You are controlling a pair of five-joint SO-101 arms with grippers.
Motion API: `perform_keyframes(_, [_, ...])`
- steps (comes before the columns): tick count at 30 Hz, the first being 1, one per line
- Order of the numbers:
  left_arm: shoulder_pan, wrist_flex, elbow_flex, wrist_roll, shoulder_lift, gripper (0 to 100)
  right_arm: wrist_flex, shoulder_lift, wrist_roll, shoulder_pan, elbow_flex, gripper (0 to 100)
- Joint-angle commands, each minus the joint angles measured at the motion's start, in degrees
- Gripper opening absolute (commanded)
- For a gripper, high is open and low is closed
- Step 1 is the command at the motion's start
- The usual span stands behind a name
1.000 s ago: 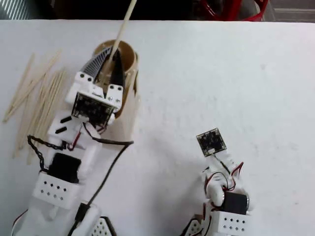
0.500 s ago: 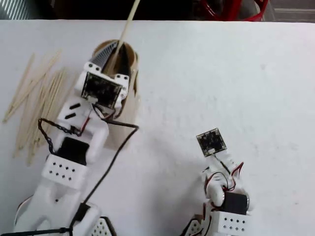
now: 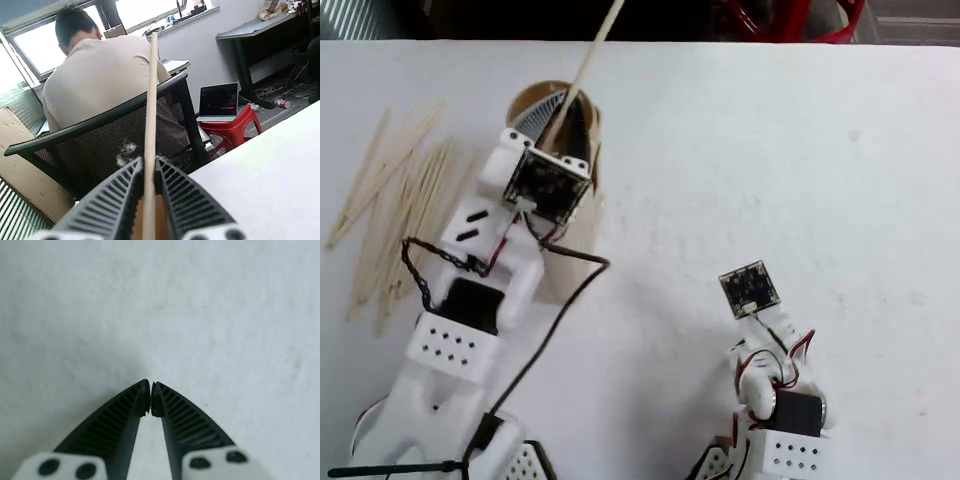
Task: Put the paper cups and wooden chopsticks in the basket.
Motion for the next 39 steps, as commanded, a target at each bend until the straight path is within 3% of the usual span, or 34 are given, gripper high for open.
perform_keyframes(1, [-8.66, 2.02, -2.29, 4.92, -0.48, 2, 0.40, -0.57, 0.18, 0.04, 0.53, 1.9])
perform_keyframes(6, [-27.38, 13.89, -8.18, 8.09, -0.13, 2, 0.40, -0.57, 0.18, 0.04, 0.53, 1.9])
perform_keyframes(12, [-37.58, 24.53, -9.58, 5.10, 0.04, 2, 0.40, -0.48, 0.18, -0.13, 0.53, 1.9])
perform_keyframes(19, [-39.16, 40.97, -9.67, -10.37, 8.92, 2, 0.40, -0.48, 0.18, -0.13, 0.53, 1.9])
perform_keyframes(25, [-39.87, 63.03, -24.70, -16.09, 27.82, 2, 0.40, -0.48, 0.18, -0.13, 0.53, 1.9])
perform_keyframes(28, [-40.13, 69.19, -31.56, -18.55, 34.24, 2, 0.40, -0.48, 0.18, -0.22, 0.53, 1.9])
perform_keyframes(33, [-38.29, 69.54, -31.56, -25.58, 39.08, 2, 0.40, -0.48, 0.18, -0.22, 0.53, 1.9])
perform_keyframes(39, [-38.37, 64.70, -28.13, -23.74, 41.01, 7, 0.40, -0.57, 0.18, -0.22, 0.53, 1.9])
